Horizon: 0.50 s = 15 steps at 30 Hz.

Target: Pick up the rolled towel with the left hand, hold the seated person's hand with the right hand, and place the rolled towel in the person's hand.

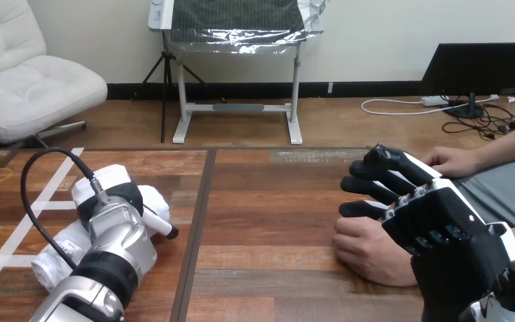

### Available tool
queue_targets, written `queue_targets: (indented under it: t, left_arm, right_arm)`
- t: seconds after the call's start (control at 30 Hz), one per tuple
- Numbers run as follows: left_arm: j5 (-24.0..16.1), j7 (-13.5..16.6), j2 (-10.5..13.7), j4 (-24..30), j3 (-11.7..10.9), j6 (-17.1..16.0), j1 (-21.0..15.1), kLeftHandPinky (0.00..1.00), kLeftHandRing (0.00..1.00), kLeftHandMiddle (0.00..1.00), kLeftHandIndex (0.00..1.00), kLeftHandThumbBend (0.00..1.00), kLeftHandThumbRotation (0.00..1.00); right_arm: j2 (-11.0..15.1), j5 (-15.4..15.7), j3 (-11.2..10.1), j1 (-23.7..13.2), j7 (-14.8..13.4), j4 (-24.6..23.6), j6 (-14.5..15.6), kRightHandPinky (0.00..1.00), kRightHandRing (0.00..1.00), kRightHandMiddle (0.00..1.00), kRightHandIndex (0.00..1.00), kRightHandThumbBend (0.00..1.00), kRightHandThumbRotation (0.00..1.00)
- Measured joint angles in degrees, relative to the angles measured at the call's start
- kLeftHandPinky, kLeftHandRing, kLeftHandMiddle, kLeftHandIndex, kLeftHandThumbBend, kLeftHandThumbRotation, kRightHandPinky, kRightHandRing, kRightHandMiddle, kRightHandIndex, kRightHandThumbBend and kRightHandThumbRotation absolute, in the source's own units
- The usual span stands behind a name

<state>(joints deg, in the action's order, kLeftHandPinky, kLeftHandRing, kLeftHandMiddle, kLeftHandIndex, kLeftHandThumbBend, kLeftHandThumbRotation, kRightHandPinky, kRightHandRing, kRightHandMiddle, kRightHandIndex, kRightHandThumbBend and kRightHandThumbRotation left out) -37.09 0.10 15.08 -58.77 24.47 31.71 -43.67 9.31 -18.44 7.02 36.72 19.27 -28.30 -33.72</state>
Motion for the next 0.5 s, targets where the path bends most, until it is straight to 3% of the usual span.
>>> queue_targets:
  t: [0.2, 0.23, 0.5]
  left_arm:
    - [0.0, 1.7, -0.4, -0.7, 0.2, 0.6, -0.1, 0.41, 0.61, 0.68, 0.66, 0.89, 0.18]
    - [0.0, 2.0, -0.5, -0.8, 0.2, 0.7, -0.1, 0.38, 0.57, 0.66, 0.65, 0.88, 0.12]
    - [0.8, 5.4, -1.5, -1.6, -0.5, 1.5, -0.2, 0.29, 0.47, 0.62, 0.70, 0.79, 0.02]
  right_arm:
    - [0.0, 0.1, -0.2, 0.0, 0.0, 0.0, 0.0, 0.68, 0.77, 0.79, 0.79, 0.88, 1.00]
    - [0.0, 0.1, -0.2, 0.0, 0.0, 0.0, 0.0, 0.68, 0.77, 0.79, 0.79, 0.88, 1.00]
    - [0.0, 0.2, -0.3, 0.0, 0.0, 0.0, 0.0, 0.68, 0.77, 0.79, 0.79, 0.88, 1.00]
